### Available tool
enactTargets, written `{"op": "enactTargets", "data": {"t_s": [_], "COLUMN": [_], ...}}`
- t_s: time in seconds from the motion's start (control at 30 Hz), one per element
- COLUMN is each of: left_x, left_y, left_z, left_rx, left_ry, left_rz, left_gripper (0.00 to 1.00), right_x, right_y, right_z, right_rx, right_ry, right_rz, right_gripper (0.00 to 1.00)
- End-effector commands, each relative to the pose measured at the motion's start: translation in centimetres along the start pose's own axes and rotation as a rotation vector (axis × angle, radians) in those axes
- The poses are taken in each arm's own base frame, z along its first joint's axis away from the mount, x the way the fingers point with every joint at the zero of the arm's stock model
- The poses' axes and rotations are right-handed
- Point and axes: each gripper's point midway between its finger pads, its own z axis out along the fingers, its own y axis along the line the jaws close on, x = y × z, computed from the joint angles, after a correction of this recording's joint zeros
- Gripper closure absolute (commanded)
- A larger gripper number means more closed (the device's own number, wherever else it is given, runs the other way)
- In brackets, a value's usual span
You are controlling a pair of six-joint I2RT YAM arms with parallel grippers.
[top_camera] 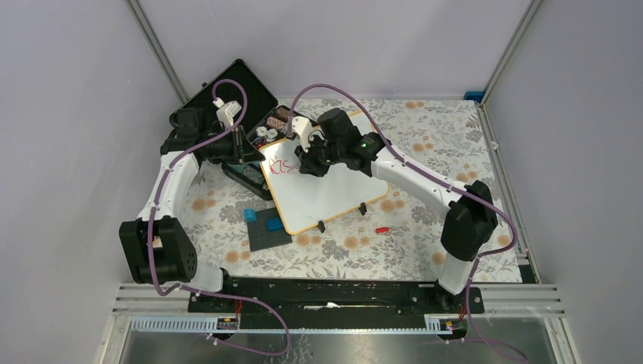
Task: Write a sentence on the whiteboard
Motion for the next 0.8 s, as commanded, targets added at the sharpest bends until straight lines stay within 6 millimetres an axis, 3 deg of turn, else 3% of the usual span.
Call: {"op": "enactTargets", "data": {"t_s": [0.0,0.2,0.33,0.6,0.77], "left_x": [-1.5,-1.5,-1.5,-1.5,-1.5], "left_y": [-0.2,-0.2,-0.2,-0.3,-0.3], "left_z": [-0.3,-0.3,-0.4,-0.4,-0.4], "left_rx": [-0.021,-0.025,-0.024,-0.022,-0.023], "left_ry": [-0.039,-0.04,-0.04,-0.042,-0.042], "left_rz": [0.065,0.068,0.068,0.07,0.069], "left_gripper": [1.0,1.0,1.0,1.0,1.0], "right_x": [-1.9,-4.0,-4.6,-3.7,-3.7], "right_y": [0.8,1.2,0.3,-2.2,-2.7], "right_z": [-0.2,-2.5,-4.0,-3.3,-2.7], "right_rx": [-0.028,-0.052,-0.04,0.05,0.059], "right_ry": [-0.036,-0.082,-0.107,-0.081,-0.08], "right_rz": [-0.01,0.007,0.028,0.016,0.013], "right_gripper": [1.0,1.0,1.0,1.0,1.0]}}
